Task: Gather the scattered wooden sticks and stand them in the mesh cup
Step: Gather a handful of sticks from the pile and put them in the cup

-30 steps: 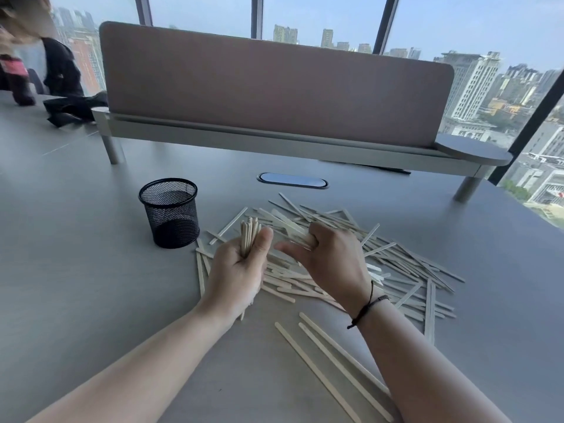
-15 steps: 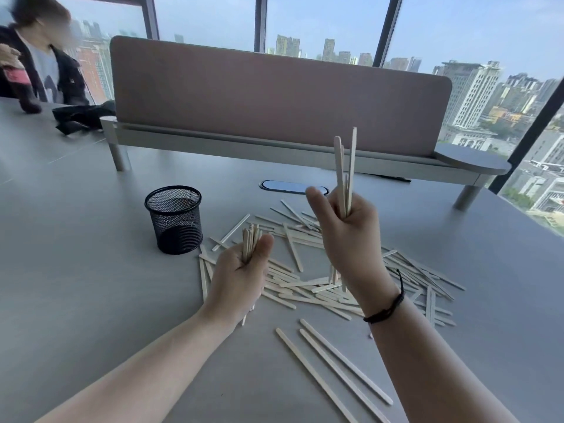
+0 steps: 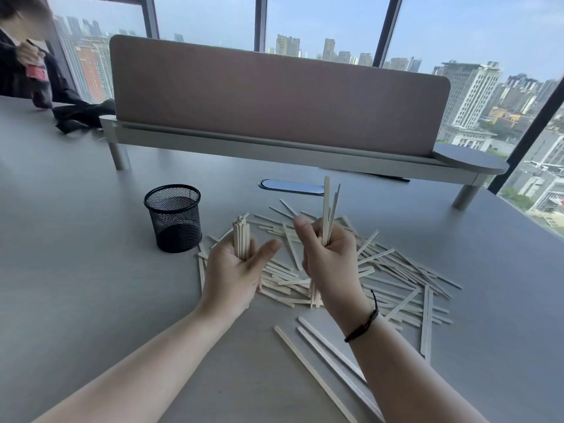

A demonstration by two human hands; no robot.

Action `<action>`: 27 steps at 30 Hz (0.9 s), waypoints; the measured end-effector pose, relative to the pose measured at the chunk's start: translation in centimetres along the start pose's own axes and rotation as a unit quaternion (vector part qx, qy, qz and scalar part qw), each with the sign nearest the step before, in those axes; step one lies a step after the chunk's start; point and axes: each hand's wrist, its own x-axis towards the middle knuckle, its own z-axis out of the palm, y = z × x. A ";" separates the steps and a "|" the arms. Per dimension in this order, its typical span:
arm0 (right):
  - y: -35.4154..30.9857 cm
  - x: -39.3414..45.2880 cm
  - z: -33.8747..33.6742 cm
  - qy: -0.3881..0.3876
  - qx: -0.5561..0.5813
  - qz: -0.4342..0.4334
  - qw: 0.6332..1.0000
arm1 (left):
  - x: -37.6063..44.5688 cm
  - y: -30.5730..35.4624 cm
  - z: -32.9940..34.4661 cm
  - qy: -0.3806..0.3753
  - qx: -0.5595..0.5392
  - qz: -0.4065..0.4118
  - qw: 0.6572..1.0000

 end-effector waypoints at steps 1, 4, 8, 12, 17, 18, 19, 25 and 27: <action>0.1 -0.1 0.0 -0.001 0.001 0.006 1.000 | 0.0 0.0 0.0 0.004 0.010 0.003 1.000; 0.4 -0.2 -0.3 0.009 -0.007 0.018 1.000 | 0.0 -0.2 0.1 0.010 0.030 0.002 0.999; 0.7 -0.1 -0.5 0.013 -0.014 0.022 1.000 | -0.2 -0.1 0.2 0.004 0.045 0.012 0.999; 1.0 0.0 -0.5 0.014 -0.004 0.030 0.999 | -0.3 0.0 0.2 -0.005 0.040 -0.007 0.999; 0.8 0.0 -0.4 0.021 0.006 0.040 0.999 | -0.2 0.0 0.3 -0.005 0.032 -0.041 0.999; 0.9 -0.1 -0.4 0.021 0.005 0.039 0.999 | -0.2 0.1 0.3 -0.002 0.032 -0.050 0.998; 1.0 -0.1 -0.3 0.023 0.005 0.039 0.999 | -0.2 0.2 0.3 -0.001 0.033 -0.056 0.998; 0.3 0.1 0.4 -0.007 0.020 0.013 1.000 | -0.4 1.3 0.3 0.004 0.021 -0.084 0.996; 0.5 0.0 1.0 -0.017 0.028 -0.002 0.999 | -0.3 1.7 0.2 0.022 -0.002 -0.100 0.995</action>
